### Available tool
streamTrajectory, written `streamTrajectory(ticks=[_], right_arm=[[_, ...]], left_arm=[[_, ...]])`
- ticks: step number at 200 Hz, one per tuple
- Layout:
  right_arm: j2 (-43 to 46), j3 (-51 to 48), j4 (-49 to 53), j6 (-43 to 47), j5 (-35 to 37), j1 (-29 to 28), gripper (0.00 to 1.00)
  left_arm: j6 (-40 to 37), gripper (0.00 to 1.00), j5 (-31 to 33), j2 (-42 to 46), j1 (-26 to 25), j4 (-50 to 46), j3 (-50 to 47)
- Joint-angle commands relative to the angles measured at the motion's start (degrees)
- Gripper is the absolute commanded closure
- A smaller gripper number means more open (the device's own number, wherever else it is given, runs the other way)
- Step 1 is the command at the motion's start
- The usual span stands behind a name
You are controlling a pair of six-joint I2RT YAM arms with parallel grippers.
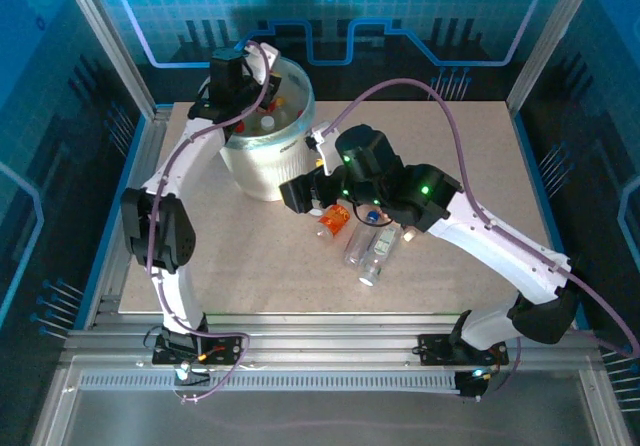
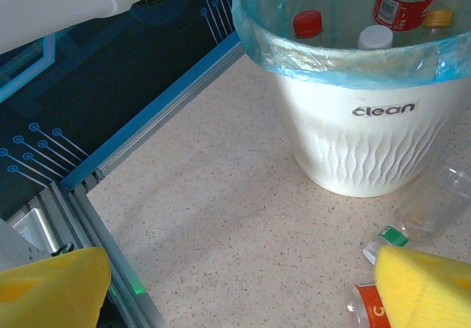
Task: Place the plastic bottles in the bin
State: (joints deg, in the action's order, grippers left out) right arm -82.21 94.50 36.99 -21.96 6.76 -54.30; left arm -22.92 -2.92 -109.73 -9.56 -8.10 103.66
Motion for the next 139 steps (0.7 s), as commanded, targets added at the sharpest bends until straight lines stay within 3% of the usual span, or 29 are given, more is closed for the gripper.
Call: streamTrajectory(ticks=[1, 33, 95, 115, 139], right_arm=[[0.44, -1.09, 1.36, -1.3, -0.23, 0.34, 0.07], [0.81, -2.03, 1.15, -2.04, -0.2, 0.34, 0.07], [1.44, -1.9, 1.01, -3.62, -0.66, 0.17, 0.08], [2.18, -2.12, 0.64, -3.92, -0.35, 0.11, 0.09], [2.83, -2.47, 0.63, -4.17, 0.33, -0.17, 0.09]], left_arm=[[0.76, 1.0, -2.24, -5.93, -0.02, -17.68, -1.15], [1.44, 1.0, -0.61, -8.64, -0.01, -21.07, 1.89], [9.24, 0.69, -9.49, -7.66, -0.02, -22.93, 8.24], [11.7, 0.51, -10.29, -6.26, -0.02, -22.93, 10.65], [14.58, 0.4, -12.19, -3.59, -0.13, -21.63, 11.44]])
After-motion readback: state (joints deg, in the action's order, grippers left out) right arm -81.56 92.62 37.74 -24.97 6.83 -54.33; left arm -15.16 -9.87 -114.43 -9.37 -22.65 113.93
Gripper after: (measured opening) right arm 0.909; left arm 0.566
